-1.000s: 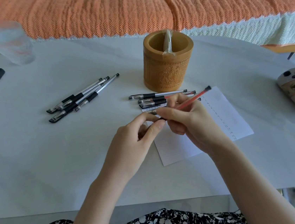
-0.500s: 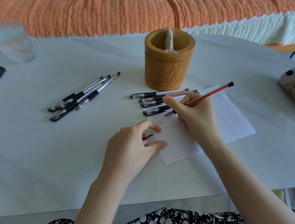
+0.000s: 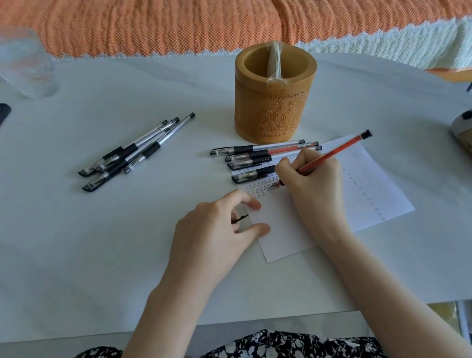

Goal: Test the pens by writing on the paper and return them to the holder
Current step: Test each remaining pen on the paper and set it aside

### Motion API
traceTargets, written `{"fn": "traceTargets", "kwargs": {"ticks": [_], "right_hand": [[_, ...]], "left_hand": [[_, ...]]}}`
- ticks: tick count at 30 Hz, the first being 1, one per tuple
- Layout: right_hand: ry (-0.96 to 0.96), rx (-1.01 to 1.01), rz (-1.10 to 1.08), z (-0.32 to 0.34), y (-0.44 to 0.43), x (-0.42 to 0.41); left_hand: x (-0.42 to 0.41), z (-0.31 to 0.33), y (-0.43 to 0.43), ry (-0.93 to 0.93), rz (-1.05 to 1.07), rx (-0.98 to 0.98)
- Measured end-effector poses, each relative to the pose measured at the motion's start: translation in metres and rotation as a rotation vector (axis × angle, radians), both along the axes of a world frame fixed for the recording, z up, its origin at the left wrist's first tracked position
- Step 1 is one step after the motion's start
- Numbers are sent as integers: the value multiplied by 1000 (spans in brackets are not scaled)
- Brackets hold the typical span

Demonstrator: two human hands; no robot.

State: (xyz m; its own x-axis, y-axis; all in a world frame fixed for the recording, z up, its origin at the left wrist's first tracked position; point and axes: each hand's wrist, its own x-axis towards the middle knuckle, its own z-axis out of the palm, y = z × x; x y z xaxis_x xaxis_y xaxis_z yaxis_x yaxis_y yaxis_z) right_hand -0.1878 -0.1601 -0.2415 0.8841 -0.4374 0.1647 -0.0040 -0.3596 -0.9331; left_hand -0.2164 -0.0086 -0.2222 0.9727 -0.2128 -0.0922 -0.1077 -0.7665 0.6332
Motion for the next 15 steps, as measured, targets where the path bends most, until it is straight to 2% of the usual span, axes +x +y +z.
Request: {"fn": "traceTargets", "kwargs": {"ticks": [15], "right_hand": [[-34, -38, 14, -5, 0, 4]], "left_hand": [[2, 0, -1, 8, -3, 15]]}}
